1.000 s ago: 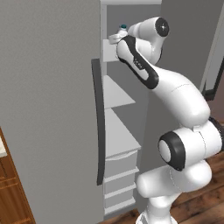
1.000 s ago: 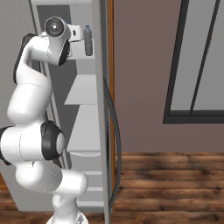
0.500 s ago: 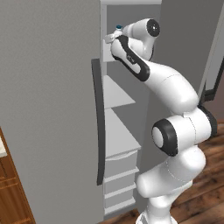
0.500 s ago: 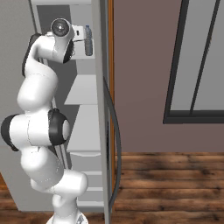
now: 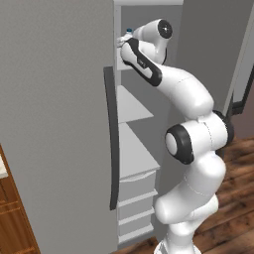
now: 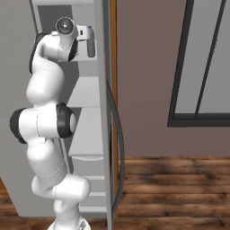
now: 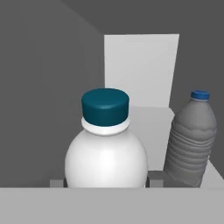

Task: Take the bottled waters from the counter and place them in the freezer to freeze. Close the freezer door after placing the bottles.

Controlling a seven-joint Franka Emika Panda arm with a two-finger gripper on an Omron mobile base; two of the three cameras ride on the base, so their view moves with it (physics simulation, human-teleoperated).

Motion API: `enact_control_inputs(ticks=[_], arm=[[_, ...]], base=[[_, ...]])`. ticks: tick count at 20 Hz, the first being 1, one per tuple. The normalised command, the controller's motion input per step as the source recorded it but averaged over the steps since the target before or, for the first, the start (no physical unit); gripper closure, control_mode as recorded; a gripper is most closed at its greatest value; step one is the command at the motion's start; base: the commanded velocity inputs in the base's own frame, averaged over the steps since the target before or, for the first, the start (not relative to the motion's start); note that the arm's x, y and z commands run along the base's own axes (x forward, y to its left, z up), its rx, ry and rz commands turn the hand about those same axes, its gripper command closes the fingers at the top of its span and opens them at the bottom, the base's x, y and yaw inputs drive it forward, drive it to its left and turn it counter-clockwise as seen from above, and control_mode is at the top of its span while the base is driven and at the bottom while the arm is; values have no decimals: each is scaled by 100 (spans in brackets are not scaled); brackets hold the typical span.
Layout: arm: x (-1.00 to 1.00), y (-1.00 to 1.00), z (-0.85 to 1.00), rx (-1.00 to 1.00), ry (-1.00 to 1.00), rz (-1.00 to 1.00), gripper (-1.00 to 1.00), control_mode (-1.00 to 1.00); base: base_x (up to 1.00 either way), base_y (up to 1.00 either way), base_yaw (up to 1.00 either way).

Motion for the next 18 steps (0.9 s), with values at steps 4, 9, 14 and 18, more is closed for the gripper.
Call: enact_control_inputs(ticks=[4, 9, 14, 18], arm=[[26, 2, -5, 0, 5, 0, 100, -100], [20, 1, -22, 0, 6, 0, 100, -100], [13, 4, -26, 0, 4, 0, 100, -100], [14, 10, -18, 0, 2, 0, 100, -100]], base=[[0, 0, 0], [0, 0, 0], [0, 0, 0], [0, 0, 0]])
